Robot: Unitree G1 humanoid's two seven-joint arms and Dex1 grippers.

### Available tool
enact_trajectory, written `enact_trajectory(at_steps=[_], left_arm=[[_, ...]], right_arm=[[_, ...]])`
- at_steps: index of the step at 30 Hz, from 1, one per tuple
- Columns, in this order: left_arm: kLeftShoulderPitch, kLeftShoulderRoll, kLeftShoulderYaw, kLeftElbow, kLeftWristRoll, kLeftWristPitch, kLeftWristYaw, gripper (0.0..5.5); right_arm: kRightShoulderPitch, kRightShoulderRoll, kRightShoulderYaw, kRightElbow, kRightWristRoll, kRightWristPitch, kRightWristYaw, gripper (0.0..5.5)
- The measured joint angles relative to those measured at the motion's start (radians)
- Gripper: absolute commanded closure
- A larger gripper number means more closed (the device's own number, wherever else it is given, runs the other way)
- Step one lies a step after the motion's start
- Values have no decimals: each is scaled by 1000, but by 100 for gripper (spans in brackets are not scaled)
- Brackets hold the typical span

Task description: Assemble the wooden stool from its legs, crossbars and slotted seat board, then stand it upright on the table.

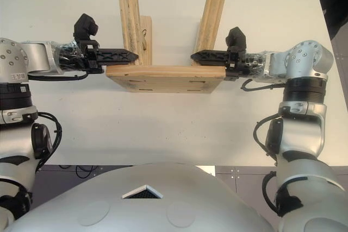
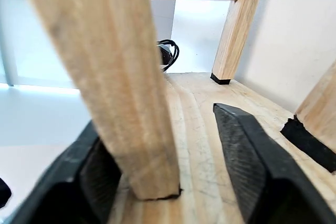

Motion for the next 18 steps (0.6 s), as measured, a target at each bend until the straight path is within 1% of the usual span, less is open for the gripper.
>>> enact_trajectory(at_steps=[1,4,7,9,12,13,15,18], left_arm=[[0,0,6,0,0,3,6,284],[8,-9,52,-1,-25,27,18,284],[19,-20,134,2,-43,16,25,284],[20,-19,200,24,-49,10,38,284],[22,-16,259,39,-48,-30,59,284],[30,-18,269,34,-45,-78,58,284],[87,-24,273,-3,-1,-264,15,284],[171,-25,208,-41,74,-505,-93,284]], right_arm=[[-1,9,-14,14,-2,0,-13,189],[-11,11,-28,45,-3,-10,-27,189],[5,12,-58,27,-2,-30,-34,189],[28,13,-107,19,6,-36,-52,189],[54,13,-179,-5,14,-44,-78,189],[61,14,-198,-14,18,-40,-87,189],[80,16,-237,-43,36,-28,-102,189],[107,26,-282,-67,45,-22,-139,189]])
